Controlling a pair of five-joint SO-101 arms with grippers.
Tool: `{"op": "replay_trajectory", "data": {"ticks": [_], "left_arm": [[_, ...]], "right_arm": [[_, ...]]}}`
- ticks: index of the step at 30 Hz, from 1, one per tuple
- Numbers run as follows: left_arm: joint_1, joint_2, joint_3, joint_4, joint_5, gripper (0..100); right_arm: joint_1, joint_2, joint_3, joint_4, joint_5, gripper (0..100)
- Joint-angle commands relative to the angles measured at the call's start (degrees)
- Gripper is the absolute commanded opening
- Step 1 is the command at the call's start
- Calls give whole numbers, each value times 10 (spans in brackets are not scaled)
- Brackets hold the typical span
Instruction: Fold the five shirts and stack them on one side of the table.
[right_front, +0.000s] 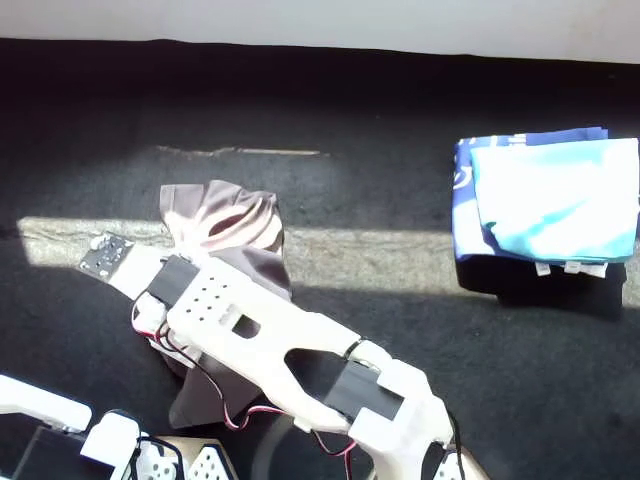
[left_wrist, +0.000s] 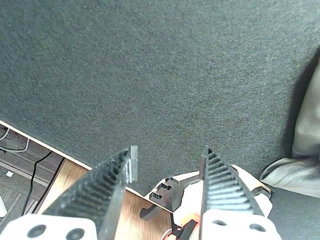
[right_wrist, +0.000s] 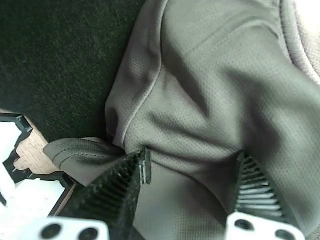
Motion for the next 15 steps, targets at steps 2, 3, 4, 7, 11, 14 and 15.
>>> {"op": "replay_trajectory", "data": {"ticks": [2, 3, 4, 7, 11, 14, 15], "left_arm": [[0, -14, -15, -6, -5, 213], [0, -14, -15, -5, -5, 213], [0, -14, -15, -5, -5, 213], [0, -14, -15, -5, -5, 213], [5, -13, -15, -5, -5, 213], [21, -13, -15, -1, -5, 213], [29, -13, -15, -1, -4, 213]], "right_arm": [[27, 15, -26, -7, 55, 261], [39, 20, -26, -7, 61, 228], [52, 22, -27, -7, 63, 180], [104, 21, -28, -8, 62, 0], [172, 1, -57, 14, 62, 5], [216, -40, -96, 36, 64, 7], [232, -56, -111, 42, 64, 7]]}}
